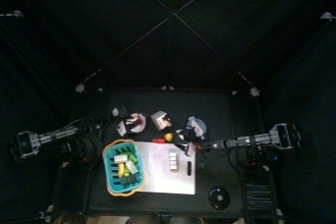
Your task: Place eggplant in pot
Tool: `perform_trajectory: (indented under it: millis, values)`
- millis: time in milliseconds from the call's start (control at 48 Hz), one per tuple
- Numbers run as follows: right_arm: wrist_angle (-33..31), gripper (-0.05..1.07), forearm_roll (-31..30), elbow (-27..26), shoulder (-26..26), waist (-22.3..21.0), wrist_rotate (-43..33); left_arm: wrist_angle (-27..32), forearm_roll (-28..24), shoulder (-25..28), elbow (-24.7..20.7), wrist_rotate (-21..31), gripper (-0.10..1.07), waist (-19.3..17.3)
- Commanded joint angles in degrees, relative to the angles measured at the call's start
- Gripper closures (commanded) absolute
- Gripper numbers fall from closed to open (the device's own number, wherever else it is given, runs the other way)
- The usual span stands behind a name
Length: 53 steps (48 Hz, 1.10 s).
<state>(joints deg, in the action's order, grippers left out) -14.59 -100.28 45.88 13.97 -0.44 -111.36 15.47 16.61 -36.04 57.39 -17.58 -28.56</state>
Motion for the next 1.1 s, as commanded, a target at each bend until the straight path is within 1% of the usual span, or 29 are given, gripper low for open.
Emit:
perform_trajectory:
  millis: [0, 83, 167, 354, 458, 500, 604, 708, 792, 854, 958, 1083]
  values:
    - [-0.3, 0.09, 1.2, -2.5, 0.5, -0.2, -0.4, -0.7, -0.3, -0.7, -0.5, -0.2, 0.12, 1.2]
    - [-0.4, 0.09, 4.3, -4.2, 0.2, -0.1, -0.7, -2.4, -0.8, -1.0, -0.5, -0.3, 0.12, 2.4]
    - [-0.4, 0.09, 8.9, -6.4, -0.7, 0.3, -0.5, -4.9, -1.1, -1.0, -0.5, -0.3, 0.12, 3.4]
    - [0.0, 0.09, 18.5, -13.3, -5.3, 0.4, -0.4, -12.0, -1.1, -1.1, 0.3, -0.2, 0.12, 4.7]
    - [0.6, 0.09, 22.1, -18.0, -8.8, 0.4, -0.1, -17.1, -1.1, -1.7, 1.8, -0.3, 0.12, 4.7]
    - [0.8, 0.09, 23.3, -19.6, -10.0, 0.4, -0.2, -20.1, -1.1, -2.4, 2.8, -0.2, 0.12, 4.7]
    - [1.3, 0.09, 26.5, -22.7, -12.4, 0.6, -0.3, -26.5, -1.1, -4.1, 5.3, -0.3, 0.12, 4.7]
    - [1.5, 0.09, 31.1, -25.7, -14.7, 0.6, -0.3, -31.4, -1.2, -6.2, 8.0, -0.7, 0.12, 4.3]
    - [1.5, 0.09, 34.8, -27.5, -16.3, 0.8, -0.5, -32.9, -1.3, -7.2, 9.7, -1.0, 0.12, 3.6]
    - [1.6, 0.09, 37.7, -29.8, -18.1, 1.4, -0.2, -33.4, -1.3, -8.1, 10.7, -1.1, 0.12, 2.2]
    - [1.5, 0.09, 40.3, -33.0, -21.3, 2.8, -0.1, -33.6, -1.2, -9.1, 12.5, -0.8, 0.12, 0.0]
    - [1.3, 0.09, 43.1, -36.8, -25.0, 4.3, -0.2, -33.5, -0.5, -9.8, 13.9, -0.8, 0.12, 0.3]
